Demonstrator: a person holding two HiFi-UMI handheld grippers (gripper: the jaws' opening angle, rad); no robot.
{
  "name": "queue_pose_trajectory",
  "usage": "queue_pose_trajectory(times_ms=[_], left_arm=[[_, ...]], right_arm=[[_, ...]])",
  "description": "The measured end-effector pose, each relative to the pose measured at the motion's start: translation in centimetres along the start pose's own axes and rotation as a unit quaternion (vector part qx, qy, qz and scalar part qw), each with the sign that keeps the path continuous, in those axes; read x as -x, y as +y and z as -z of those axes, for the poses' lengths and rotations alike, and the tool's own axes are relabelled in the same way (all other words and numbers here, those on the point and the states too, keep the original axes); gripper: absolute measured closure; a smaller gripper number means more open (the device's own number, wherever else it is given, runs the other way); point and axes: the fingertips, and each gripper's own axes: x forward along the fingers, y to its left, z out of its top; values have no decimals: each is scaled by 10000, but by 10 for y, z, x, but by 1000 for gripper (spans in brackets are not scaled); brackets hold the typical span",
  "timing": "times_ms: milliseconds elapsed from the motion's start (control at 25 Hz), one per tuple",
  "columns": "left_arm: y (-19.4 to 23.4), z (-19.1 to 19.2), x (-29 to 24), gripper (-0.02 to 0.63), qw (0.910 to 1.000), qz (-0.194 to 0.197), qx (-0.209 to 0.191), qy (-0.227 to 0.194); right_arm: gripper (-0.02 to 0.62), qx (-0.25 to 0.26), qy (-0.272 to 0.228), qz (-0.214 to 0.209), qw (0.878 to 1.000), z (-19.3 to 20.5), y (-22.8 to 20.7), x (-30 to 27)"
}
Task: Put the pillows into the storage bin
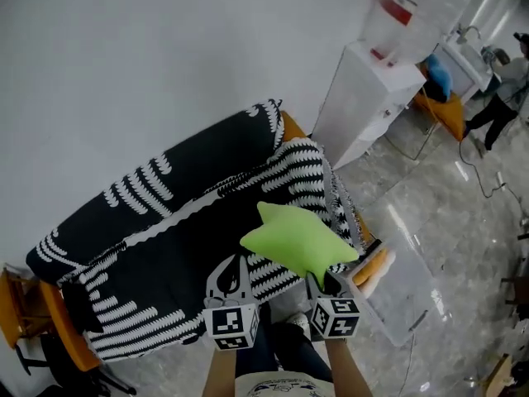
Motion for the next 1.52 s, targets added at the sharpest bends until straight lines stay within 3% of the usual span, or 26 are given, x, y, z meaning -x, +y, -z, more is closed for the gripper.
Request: queue_pose_trajectory(times_ms=[320,600,1040,1280,1520], left_arm=[[-138,-22,17,592,9946,877,-458,-317],[-265,-9,37,592,9796,1780,-873,-335],[-444,17,53,592,9343,3186,-1594,-133],[-518,37,36,592,9104,3688,-1873,91],[-600,46,3,592,8806,4199,-2181,266]], right_arm=[[454,-590,-614,725,9937,12,-101,114],[453,-1274,-1078,1509,9744,52,-193,210],[453,-2450,-1502,2635,9209,122,-304,319],[453,-2994,-1542,3016,8920,150,-356,343],[453,-3565,-1495,3338,8597,169,-412,350]])
